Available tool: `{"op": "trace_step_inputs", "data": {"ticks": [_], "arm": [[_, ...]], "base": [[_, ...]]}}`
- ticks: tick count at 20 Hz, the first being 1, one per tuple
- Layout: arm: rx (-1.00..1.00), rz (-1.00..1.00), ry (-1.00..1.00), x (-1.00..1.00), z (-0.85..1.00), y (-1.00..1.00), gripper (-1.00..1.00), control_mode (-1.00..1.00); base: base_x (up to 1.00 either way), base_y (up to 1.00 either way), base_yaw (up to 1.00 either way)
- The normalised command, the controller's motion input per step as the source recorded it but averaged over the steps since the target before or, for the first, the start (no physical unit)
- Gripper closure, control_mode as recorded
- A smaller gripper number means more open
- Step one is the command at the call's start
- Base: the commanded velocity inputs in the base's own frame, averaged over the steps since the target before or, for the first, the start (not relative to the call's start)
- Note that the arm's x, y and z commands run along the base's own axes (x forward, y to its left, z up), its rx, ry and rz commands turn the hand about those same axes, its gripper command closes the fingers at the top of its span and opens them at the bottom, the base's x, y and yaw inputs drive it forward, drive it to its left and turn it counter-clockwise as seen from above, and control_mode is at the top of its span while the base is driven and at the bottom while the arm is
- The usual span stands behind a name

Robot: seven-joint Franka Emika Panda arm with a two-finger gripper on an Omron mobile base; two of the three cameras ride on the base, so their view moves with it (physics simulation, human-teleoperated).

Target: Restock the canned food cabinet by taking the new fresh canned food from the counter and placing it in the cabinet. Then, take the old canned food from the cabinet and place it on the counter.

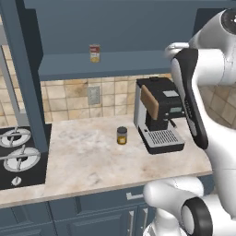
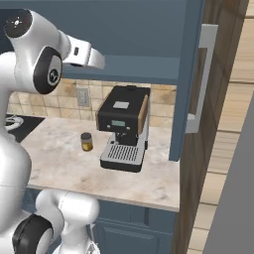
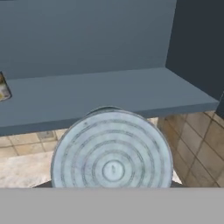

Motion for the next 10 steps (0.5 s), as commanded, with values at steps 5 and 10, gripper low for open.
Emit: {"op": "trace_step_inputs", "data": {"ticks": [5,10], "arm": [[-0.05,0.00,0.00,0.56,-0.41,0.00,1.00,-1.00],[0.00,0.00,0.03,0.67,-0.11,0.00,1.00,-1.00]], "base": [[0.00,0.00,0.00],[0.00,0.00,0.00]]}}
